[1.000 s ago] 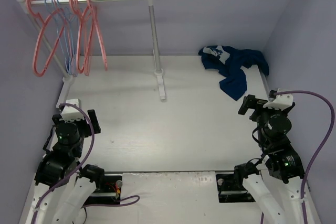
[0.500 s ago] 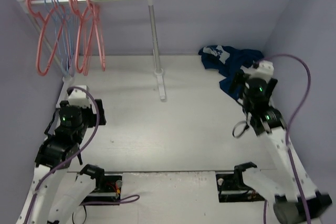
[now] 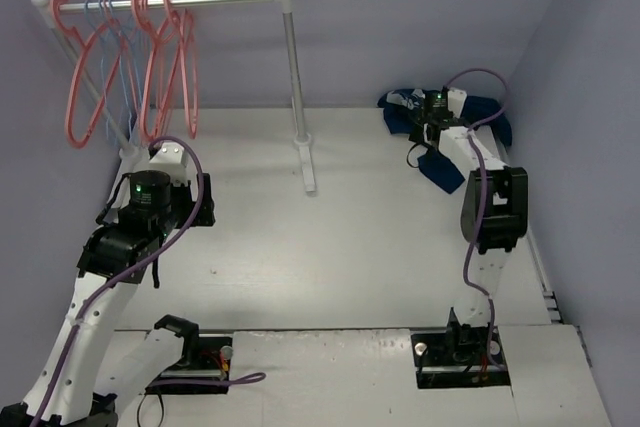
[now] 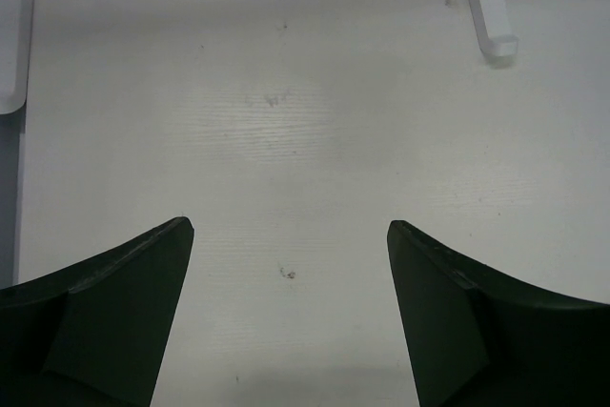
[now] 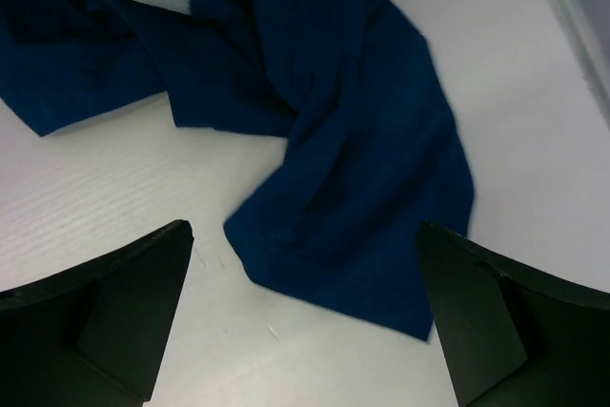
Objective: Place the t-shirt on the hanger
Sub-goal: Move the T-shirt to the center of the board.
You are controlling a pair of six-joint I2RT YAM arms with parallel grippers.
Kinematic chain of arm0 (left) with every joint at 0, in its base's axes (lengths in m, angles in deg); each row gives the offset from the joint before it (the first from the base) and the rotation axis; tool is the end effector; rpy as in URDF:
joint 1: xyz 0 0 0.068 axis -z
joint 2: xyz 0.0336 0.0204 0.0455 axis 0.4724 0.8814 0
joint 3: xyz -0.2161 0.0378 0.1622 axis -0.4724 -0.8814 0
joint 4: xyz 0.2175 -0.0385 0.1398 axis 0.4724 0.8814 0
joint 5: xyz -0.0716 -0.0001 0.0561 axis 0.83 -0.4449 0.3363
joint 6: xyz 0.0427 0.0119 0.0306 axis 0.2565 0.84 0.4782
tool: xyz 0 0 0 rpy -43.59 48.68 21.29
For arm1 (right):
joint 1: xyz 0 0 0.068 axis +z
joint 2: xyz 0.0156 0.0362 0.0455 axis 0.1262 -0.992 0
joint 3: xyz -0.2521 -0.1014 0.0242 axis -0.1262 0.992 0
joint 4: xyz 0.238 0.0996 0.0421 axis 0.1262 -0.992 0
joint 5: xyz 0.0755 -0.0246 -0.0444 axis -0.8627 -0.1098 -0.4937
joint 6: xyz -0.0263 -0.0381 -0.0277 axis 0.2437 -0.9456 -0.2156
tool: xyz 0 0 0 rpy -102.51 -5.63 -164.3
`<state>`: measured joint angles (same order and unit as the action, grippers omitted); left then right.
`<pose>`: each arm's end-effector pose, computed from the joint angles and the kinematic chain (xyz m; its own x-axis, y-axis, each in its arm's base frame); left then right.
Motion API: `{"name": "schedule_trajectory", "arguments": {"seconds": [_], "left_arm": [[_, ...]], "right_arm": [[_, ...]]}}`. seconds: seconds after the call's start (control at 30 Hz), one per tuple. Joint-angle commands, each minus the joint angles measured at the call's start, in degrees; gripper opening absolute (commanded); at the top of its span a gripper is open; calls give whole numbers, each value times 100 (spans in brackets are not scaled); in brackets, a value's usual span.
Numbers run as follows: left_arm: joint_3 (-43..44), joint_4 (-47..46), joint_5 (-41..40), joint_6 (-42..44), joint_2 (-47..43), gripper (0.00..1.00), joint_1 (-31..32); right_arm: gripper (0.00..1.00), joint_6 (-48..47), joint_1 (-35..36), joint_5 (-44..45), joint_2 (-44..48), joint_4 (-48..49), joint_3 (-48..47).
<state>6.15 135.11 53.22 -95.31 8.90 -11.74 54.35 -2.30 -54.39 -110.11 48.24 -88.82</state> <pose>0.1469 -0.0393 0.3839 -0.4856 -0.1077 -0.8675 0.0738 0.9838 -0.1635 0.4689 0.0277 0.2418 -0.4528 0.2531 -0.8549 0.3815 0.9216 0.0708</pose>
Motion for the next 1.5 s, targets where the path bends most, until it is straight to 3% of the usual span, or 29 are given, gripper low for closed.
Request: {"name": "schedule_trajectory", "arguments": {"seconds": [0.0,0.27,0.37,0.4,0.47,0.57,0.6,0.83,0.97,1.1,1.23,1.33,1.47], "left_arm": [[-9,-93,151,-49,47,79,12],[-68,-89,170,13,194,79,10],[-19,-93,179,79,236,79,8],[2,-89,183,92,250,79,8],[83,-97,208,134,279,79,8],[190,-106,236,192,309,79,8],[225,-101,245,208,316,79,13],[820,-89,246,333,361,74,16],[1392,-91,279,352,480,71,16],[1794,-98,374,330,597,70,16],[2106,-97,381,311,668,70,25],[2160,-98,396,297,713,70,25],[2056,-106,451,207,712,70,25]], "right_arm": [[100,-176,33,-234,-490,161,-722],[97,-159,-71,-913,-1530,176,-993],[80,-77,-148,-1036,-1637,191,-921],[71,-94,-170,-1105,-1659,196,-903],[40,-229,-209,-1168,-1698,196,-879],[4,-426,-214,-1144,-1580,187,-770],[0,-485,-209,-1191,-1436,187,-728],[0,-1455,472,-1370,467,37,-502],[0,-2015,1210,-1792,1653,-493,-1121],[0,-2269,1992,-2557,2891,-560,-1651],[0,-2193,2275,-4067,3610,-534,-1969],[0,-2274,2343,-4521,4026,-532,-1753],[0,-2506,2342,-4093,4763,-525,-396]]}}
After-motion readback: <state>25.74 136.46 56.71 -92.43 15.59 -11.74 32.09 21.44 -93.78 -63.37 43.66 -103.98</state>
